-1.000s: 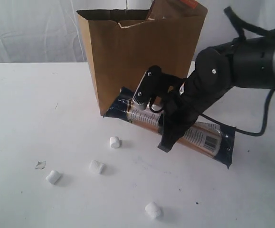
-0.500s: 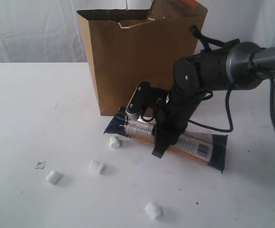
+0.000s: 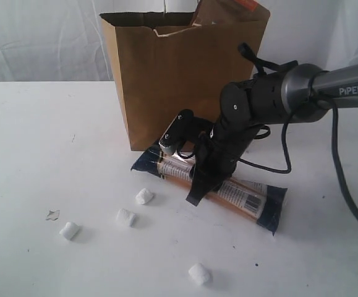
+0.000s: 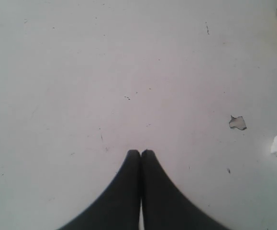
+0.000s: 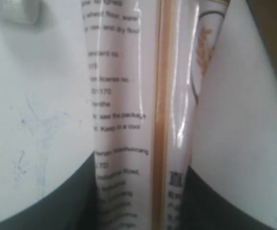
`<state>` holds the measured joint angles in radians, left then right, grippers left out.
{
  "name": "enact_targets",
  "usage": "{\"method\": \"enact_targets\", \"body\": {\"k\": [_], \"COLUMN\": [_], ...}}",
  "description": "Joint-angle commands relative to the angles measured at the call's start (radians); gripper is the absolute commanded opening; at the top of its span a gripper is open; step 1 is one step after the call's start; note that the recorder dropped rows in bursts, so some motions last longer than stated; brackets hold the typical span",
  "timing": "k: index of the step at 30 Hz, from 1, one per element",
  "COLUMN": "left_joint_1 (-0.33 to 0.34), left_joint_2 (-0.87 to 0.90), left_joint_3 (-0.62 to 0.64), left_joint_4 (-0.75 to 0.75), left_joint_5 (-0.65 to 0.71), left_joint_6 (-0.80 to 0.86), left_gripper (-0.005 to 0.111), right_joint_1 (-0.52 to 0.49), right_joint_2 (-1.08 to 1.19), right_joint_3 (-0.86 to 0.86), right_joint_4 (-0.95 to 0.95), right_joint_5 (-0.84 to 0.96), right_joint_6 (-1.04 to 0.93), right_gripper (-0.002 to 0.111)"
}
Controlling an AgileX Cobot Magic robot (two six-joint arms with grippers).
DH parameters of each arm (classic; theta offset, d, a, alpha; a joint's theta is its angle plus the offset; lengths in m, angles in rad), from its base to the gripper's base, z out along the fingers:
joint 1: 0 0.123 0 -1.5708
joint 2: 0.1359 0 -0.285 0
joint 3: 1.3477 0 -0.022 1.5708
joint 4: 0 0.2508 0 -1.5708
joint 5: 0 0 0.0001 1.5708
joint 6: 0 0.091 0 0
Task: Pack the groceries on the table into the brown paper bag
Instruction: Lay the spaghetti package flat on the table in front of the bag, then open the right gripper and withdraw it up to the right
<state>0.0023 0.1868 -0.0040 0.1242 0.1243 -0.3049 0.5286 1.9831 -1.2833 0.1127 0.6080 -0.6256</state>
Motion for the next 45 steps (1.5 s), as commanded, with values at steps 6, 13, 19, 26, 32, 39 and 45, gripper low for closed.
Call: {"method": "enact_targets", "body": {"k": [6, 13, 19, 26, 32, 39, 45], "left_joint_1": [-0.004, -0.004, -0.004, -0.004, -0.004, -0.004, -0.004], "left_joint_2": [-0.008, -0.008, -0.008, -0.008, -0.008, -0.008, -0.008], "left_joint_3": [0.004, 0.004, 0.004, 0.004, 0.004, 0.004, 0.004], "left_joint_4": [0.003, 0.003, 0.003, 0.003, 0.003, 0.003, 0.003], "left_joint_5": [0.004, 0.004, 0.004, 0.004, 0.004, 0.004, 0.004], "left_joint_6": [-0.010, -0.010, -0.010, -0.010, -0.010, -0.010, -0.010], "left_gripper": [0.000, 0.000, 0.000, 0.000, 0.000, 0.000, 0.000], "right_joint_1": [0.056, 0.114, 0.134, 0.150, 0.168, 0.168, 0.152], "right_joint_2": [0.017, 0.024, 0.076, 0.148, 0.135, 0.106, 0.031], "right_joint_3": [-0.065, -0.149, -0.220, -0.298, -0.325, -0.325, -0.313], "right_joint_4": [0.026, 0.026, 0.028, 0.026, 0.026, 0.026, 0.023], "right_joint_5": [0.046, 0.056, 0.090, 0.107, 0.132, 0.137, 0.133], "right_joint_6": [-0.054, -0.076, -0.096, -0.103, -0.103, -0.077, 0.014], "right_gripper": [0.000, 0.000, 0.000, 0.003, 0.029, 0.072, 0.072]}}
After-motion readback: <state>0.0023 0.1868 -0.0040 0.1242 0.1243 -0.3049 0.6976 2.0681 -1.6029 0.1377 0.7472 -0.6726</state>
